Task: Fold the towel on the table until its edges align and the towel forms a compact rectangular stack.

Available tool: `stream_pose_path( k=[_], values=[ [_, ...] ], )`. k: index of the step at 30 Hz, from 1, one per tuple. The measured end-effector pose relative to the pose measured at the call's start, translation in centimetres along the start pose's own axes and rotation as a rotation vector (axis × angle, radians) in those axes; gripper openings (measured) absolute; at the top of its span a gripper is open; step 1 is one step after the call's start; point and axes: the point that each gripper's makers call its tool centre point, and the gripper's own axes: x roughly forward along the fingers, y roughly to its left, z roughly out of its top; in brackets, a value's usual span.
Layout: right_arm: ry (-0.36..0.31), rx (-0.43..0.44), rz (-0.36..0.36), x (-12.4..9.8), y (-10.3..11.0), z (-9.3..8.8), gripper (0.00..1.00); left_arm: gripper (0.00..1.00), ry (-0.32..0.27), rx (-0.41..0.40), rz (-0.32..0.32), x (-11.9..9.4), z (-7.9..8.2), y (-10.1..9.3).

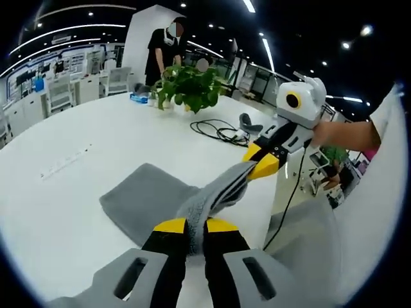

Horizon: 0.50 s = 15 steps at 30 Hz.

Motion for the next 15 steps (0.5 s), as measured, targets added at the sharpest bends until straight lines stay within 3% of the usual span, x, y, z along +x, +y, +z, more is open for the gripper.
stream_pose_path(
  k=[7, 15],
  values=[
    [0.003, -0.001, 0.093, -1.2, 3.3, -0.7, 0.05, 0.08, -0.011, -0.007, -0.063, -2.1, -0.6, -2.7],
    [0.008, -0.012, 0.208, -2.9, 7.6, -1.1, 0.05, 0.08, 0.021, -0.055, -0.17, -3.8, -1.8, -5.7]
  ],
)
